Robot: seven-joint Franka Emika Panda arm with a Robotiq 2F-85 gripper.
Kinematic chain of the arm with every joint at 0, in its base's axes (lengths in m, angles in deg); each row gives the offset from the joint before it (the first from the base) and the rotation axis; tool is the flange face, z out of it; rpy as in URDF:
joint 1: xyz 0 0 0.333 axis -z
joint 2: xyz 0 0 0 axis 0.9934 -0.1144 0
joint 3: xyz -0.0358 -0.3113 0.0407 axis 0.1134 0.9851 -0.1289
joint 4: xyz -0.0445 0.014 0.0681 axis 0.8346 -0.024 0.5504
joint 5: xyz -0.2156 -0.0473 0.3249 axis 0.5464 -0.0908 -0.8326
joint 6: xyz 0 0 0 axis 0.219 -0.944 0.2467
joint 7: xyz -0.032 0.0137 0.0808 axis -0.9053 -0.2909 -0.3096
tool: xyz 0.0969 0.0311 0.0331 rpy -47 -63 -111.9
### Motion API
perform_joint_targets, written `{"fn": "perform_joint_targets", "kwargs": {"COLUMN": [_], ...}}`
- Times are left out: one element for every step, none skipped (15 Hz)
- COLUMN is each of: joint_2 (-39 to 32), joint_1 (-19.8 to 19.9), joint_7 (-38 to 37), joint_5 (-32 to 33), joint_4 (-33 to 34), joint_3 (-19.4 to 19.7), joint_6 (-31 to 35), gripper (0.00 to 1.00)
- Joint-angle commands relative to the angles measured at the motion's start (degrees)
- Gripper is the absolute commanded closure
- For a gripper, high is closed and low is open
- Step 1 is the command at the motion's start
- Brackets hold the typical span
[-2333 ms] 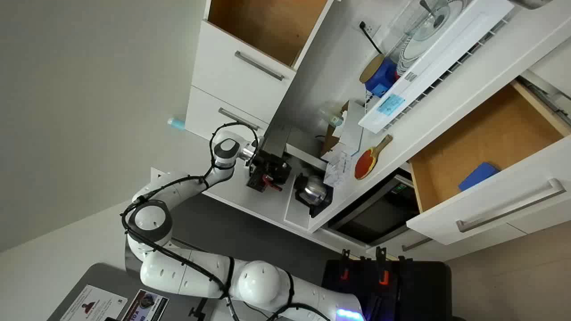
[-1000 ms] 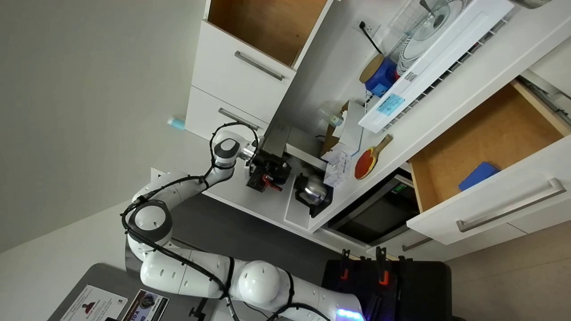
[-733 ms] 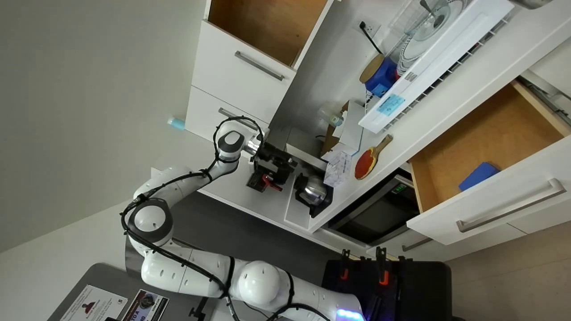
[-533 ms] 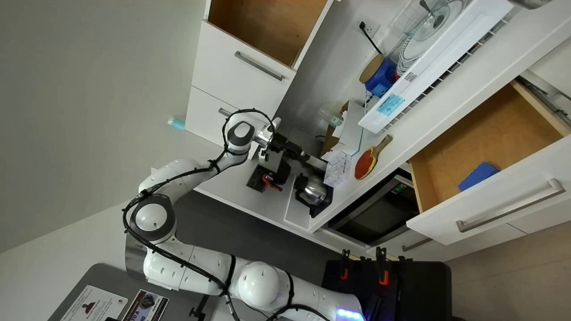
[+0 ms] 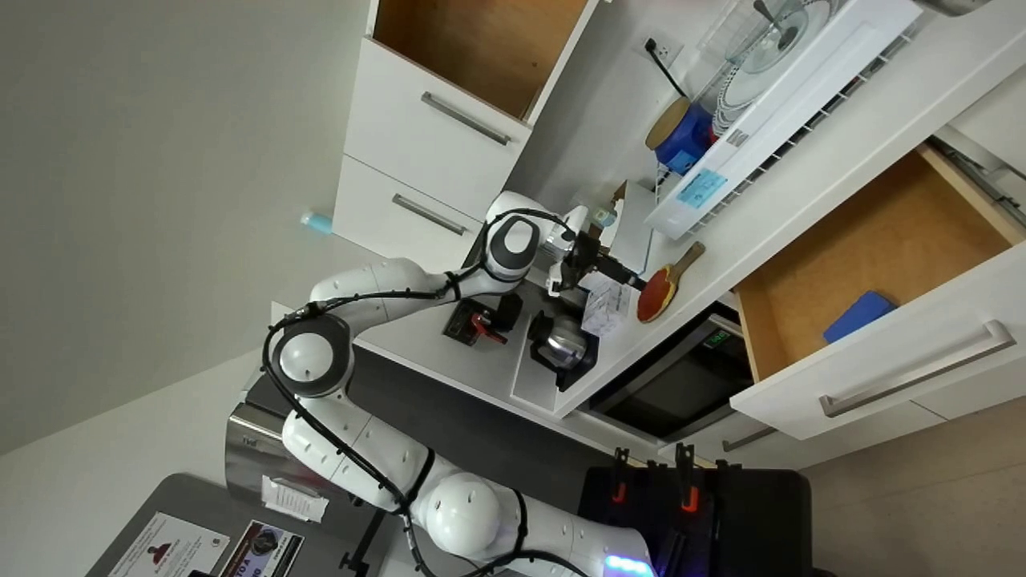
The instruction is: Remove the blue object from the drawer, put it on the bottom shelf of the open cabinet, and then close the cabinet
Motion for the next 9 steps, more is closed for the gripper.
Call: {"fn": "perform_joint_targets", "kwargs": {"joint_2": [-3.2,-2.9,-3.9,-4.2,-4.2,-4.1,-4.0,-3.9,-3.8], "joint_1": [-0.4,-0.8,-0.8,-0.8,-0.8,-1.0,-1.2,-1.2,-0.8], "joint_7": [-10.8,-5.5,-5.9,-5.8,-5.8,-5.8,-5.8,-5.8,-7.8], "joint_5": [2.9,1.1,1.3,1.3,1.3,1.3,1.3,1.3,1.5], "joint_4": [-3.4,-1.5,-1.8,-1.6,-1.4,-1.3,-1.2,-1.2,-0.7], "joint_3": [3.8,2.9,3.5,3.7,3.7,3.6,3.5,3.5,4.5], "joint_6": [4.8,2.7,3.1,3.1,3.1,3.1,3.1,3.1,3.2], "gripper": [0.00,0.00,0.00,0.00,0.00,0.00,0.00,0.00,0.00]}}
